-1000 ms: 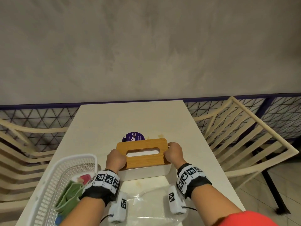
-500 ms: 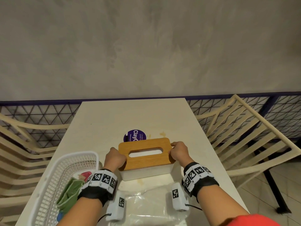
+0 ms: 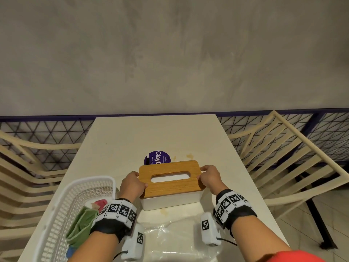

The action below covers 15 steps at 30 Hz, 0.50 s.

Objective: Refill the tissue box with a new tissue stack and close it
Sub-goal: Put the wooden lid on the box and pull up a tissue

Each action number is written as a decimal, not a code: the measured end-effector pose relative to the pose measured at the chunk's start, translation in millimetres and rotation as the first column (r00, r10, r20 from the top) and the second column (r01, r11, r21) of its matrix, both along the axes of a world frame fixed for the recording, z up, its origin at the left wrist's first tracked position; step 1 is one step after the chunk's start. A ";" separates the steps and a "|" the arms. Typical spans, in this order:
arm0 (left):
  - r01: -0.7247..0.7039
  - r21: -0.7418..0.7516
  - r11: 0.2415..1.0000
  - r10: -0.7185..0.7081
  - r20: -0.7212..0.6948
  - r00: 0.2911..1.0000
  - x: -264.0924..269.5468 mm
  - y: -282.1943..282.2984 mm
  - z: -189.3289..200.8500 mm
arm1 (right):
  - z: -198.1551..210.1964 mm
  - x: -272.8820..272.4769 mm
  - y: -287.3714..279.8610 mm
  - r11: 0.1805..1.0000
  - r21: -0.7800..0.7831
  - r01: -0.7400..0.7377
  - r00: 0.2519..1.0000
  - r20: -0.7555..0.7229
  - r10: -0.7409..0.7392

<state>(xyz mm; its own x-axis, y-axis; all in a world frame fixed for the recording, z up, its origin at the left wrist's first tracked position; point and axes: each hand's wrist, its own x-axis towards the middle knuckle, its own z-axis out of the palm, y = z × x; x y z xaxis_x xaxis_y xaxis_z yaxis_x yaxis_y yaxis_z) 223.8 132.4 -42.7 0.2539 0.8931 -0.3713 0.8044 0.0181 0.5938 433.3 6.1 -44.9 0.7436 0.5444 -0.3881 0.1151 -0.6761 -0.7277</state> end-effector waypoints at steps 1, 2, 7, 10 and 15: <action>0.000 0.004 1.000 0.000 -0.002 1.000 -0.4 0.0 0.0 | 0.0 0.2 -0.3 1.000 0.012 0.011 1.000 -0.012 -0.011; 0.002 0.007 1.000 -0.002 -0.003 1.000 -0.7 0.1 0.1 | -0.1 0.2 -0.5 0.999 0.026 0.022 0.999 -0.024 -0.022; 0.021 0.040 0.999 -0.021 0.013 1.000 -3.1 0.7 -2.4 | 0.5 0.0 -0.9 0.997 0.061 0.044 0.996 -0.076 -0.040; 0.022 0.051 0.998 -0.023 0.015 1.000 -2.9 1.1 -3.4 | 0.3 -0.3 -1.4 0.998 0.049 0.034 0.995 -0.091 -0.029; -0.006 0.080 0.997 0.005 0.007 1.000 -1.6 1.9 -5.7 | -1.2 -1.6 -2.3 0.998 0.039 0.038 0.995 -0.090 -0.035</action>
